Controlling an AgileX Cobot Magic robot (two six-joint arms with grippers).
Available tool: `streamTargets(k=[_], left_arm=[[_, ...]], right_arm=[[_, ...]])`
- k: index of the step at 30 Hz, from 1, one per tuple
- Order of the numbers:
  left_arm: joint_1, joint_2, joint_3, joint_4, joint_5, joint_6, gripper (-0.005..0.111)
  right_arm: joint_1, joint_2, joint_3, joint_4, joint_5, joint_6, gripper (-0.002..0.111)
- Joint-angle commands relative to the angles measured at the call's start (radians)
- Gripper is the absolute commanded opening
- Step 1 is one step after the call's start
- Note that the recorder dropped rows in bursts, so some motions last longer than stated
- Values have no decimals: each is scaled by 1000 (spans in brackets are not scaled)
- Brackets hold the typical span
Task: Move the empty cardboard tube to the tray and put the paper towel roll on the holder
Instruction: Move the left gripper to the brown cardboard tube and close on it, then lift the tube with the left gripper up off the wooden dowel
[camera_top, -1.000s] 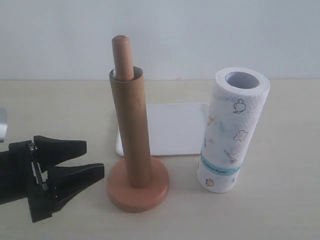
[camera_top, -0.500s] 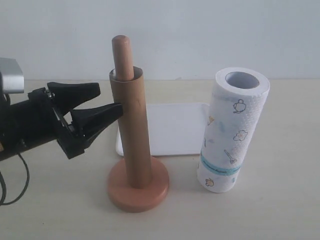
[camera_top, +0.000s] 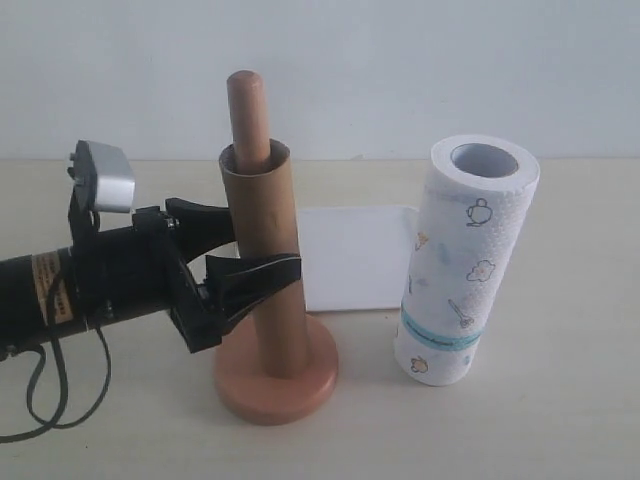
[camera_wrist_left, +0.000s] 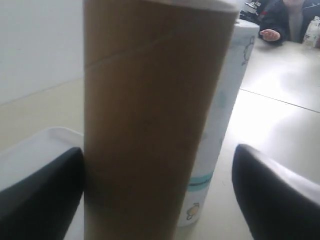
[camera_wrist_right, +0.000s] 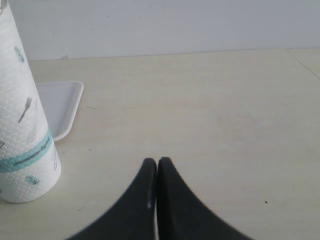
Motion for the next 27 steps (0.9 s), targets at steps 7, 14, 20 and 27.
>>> streamTargets(k=[7, 14, 20, 27], left_arm=[[-31, 105, -69, -88, 9, 54, 74], [-31, 124, -71, -84, 5, 54, 57], [-29, 85, -71, -81, 5, 42, 9], [-29, -86, -71, -81, 13, 12, 4]], right_arm=[[1, -5, 0, -3, -9, -3, 0], [1, -5, 0, -3, -9, -3, 0], [1, -5, 0, -3, -9, -3, 0], [1, -5, 0, -3, -9, -3, 0]])
